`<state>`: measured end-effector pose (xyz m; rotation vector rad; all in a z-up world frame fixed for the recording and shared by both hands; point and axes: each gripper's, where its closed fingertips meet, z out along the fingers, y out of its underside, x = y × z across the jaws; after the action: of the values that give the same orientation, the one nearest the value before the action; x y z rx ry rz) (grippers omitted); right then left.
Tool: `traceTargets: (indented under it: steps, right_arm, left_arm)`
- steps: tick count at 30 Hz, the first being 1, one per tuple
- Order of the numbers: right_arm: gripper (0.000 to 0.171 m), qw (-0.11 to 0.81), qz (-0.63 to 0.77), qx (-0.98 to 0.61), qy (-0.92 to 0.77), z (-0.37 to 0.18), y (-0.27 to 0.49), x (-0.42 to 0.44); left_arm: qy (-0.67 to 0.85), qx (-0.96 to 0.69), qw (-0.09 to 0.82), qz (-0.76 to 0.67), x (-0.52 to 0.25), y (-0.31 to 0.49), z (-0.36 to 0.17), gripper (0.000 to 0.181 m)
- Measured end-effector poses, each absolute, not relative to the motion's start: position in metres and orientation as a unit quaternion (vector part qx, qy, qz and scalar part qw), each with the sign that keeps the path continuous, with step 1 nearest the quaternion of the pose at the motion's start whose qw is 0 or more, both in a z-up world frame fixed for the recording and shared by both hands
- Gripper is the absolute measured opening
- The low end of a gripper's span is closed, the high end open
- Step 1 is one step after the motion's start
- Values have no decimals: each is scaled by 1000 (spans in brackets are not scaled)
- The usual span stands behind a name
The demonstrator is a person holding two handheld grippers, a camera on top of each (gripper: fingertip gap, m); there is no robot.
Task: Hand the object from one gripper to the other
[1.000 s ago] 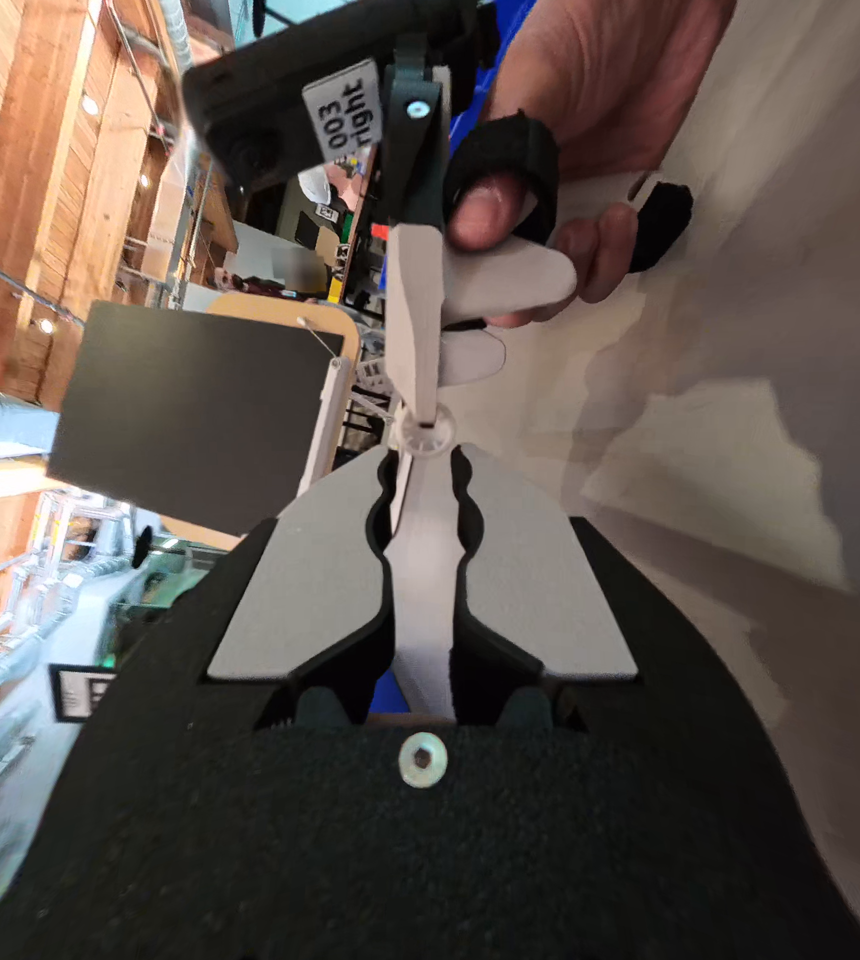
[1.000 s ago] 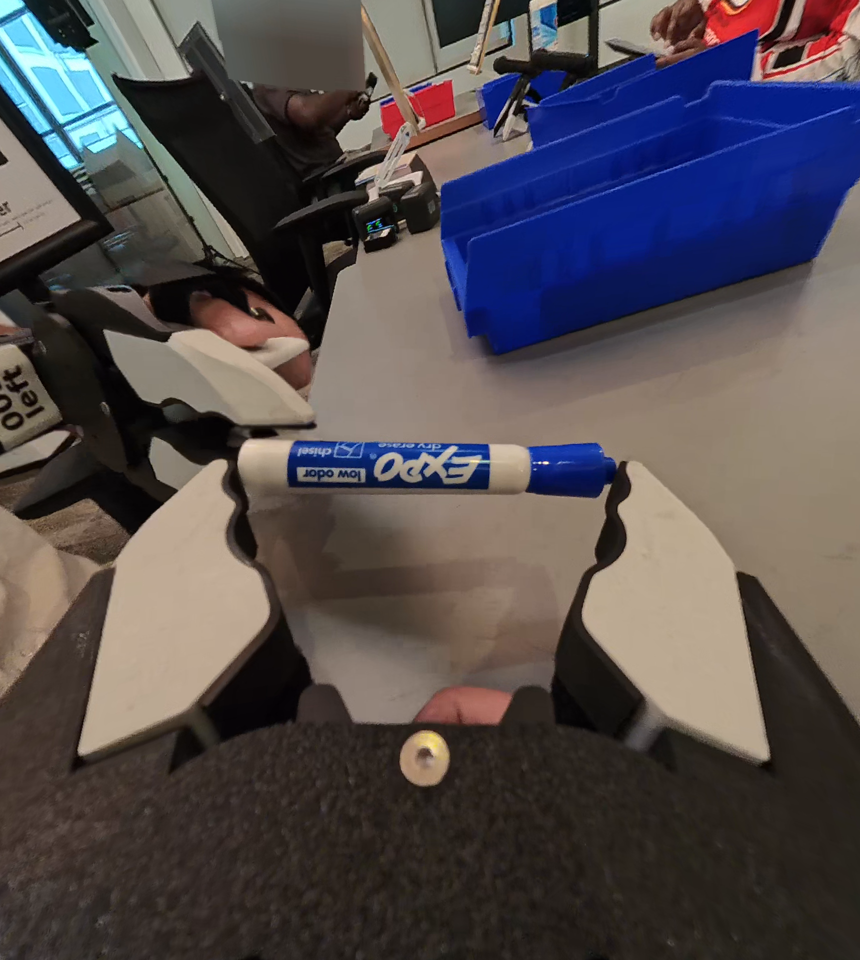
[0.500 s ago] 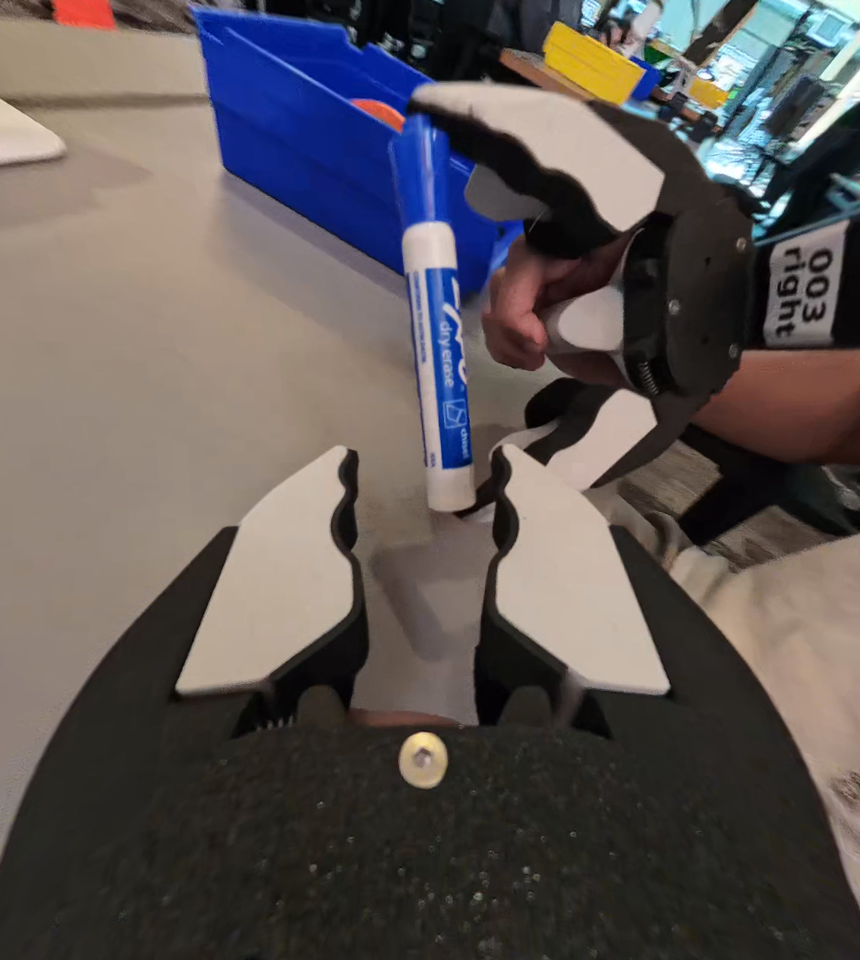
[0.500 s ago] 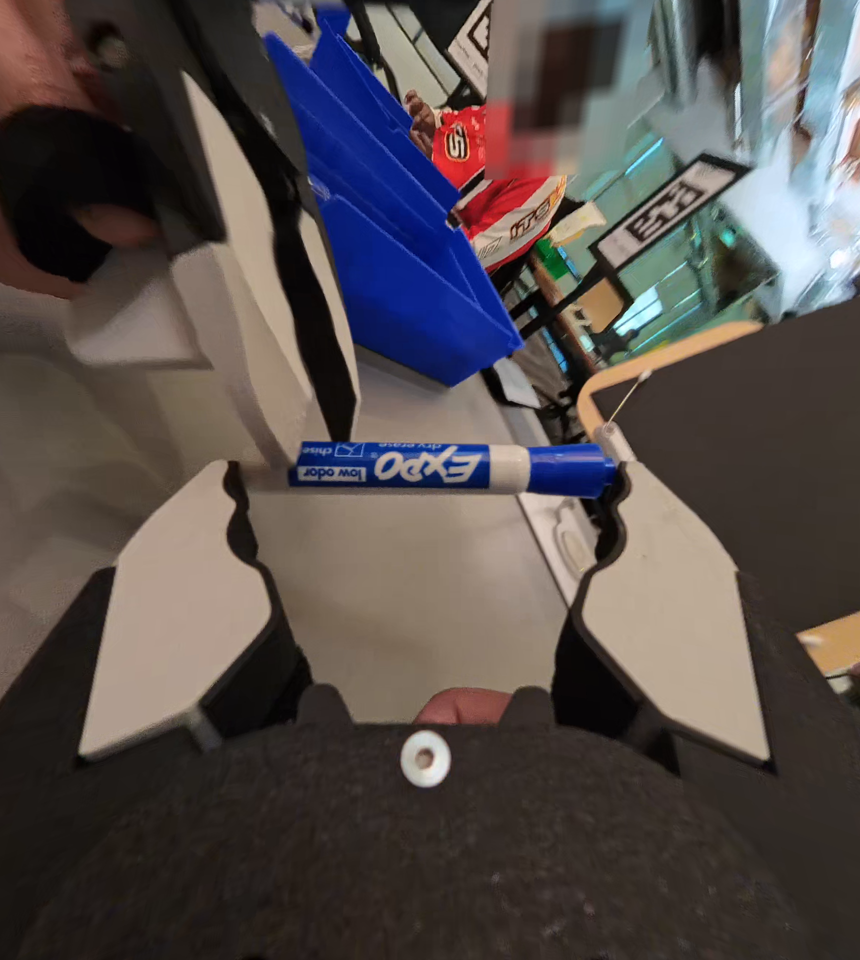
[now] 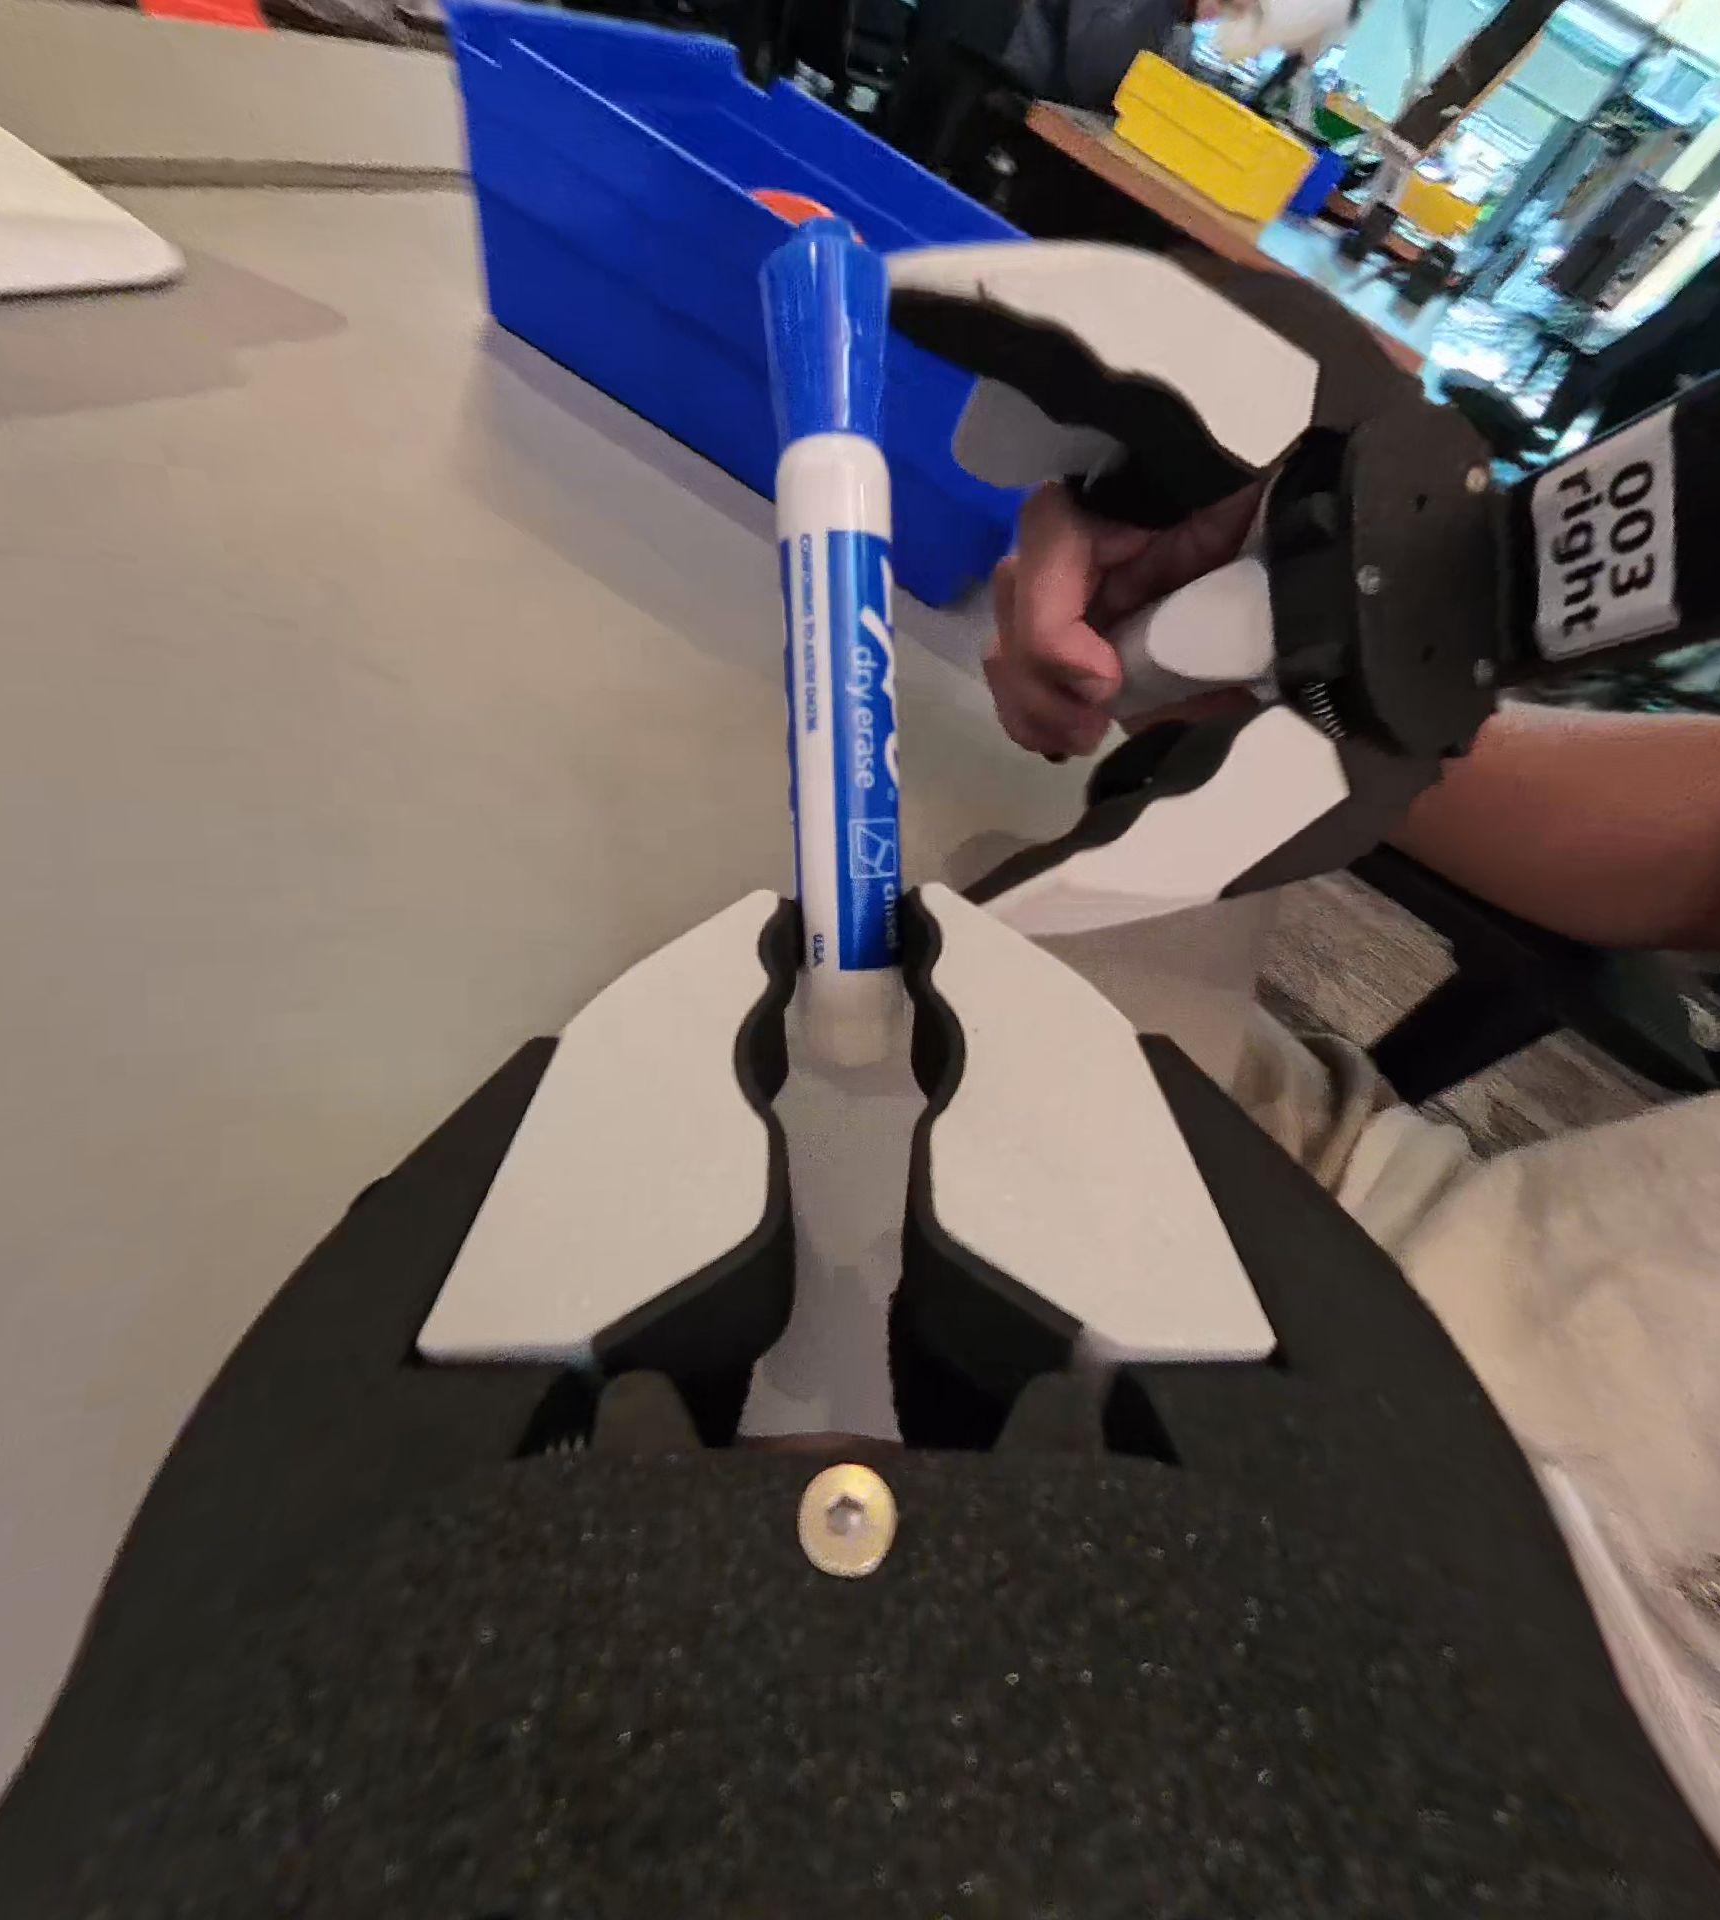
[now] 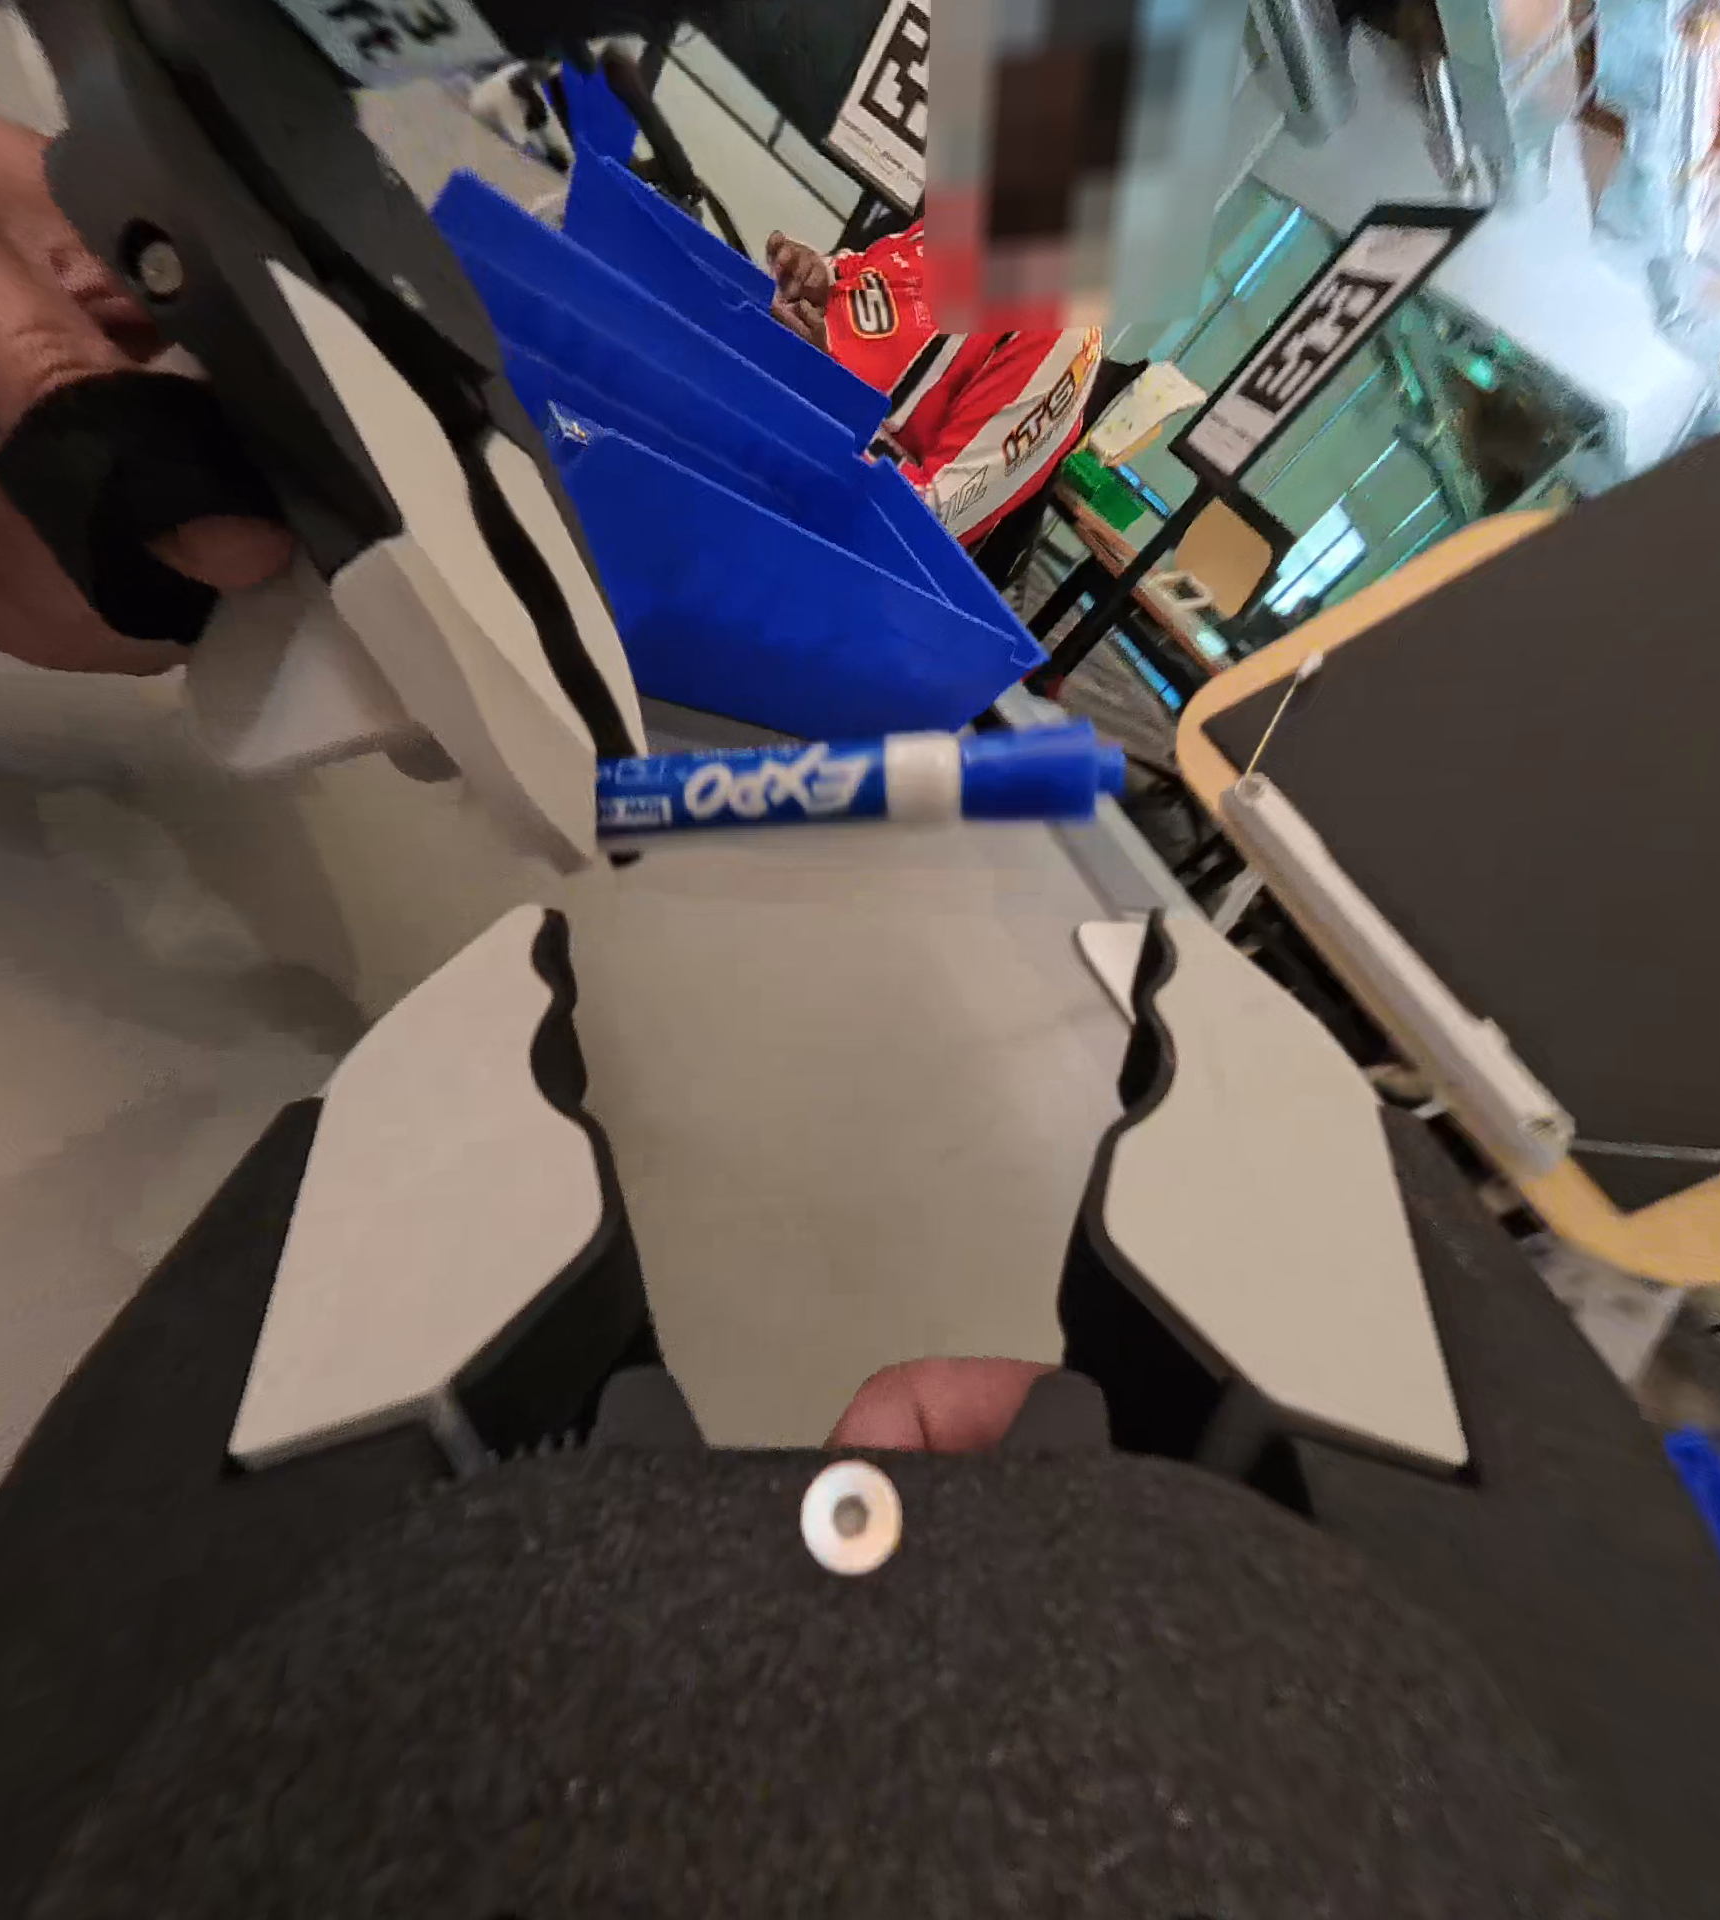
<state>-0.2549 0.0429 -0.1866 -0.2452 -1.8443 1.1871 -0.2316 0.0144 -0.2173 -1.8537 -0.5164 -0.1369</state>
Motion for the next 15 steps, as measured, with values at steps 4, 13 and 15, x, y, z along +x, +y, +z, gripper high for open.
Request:
traceTargets:
  steps: [4, 13, 15]
  right_arm:
    - [85, 265, 551, -205, -764, -210, 42, -258]
    - [56, -182, 679, -326, -633, -201, 9, -230]
    - [52, -176, 673, -321, -643, -203, 6, -228]
  left_arm:
    - [-212, -803, 555, 45, -251, -1, -215, 19]
    - [-141, -831, 523, 128, -239, 11, -220, 19]
    - [-128, -838, 509, 145, -238, 12, -223, 19]
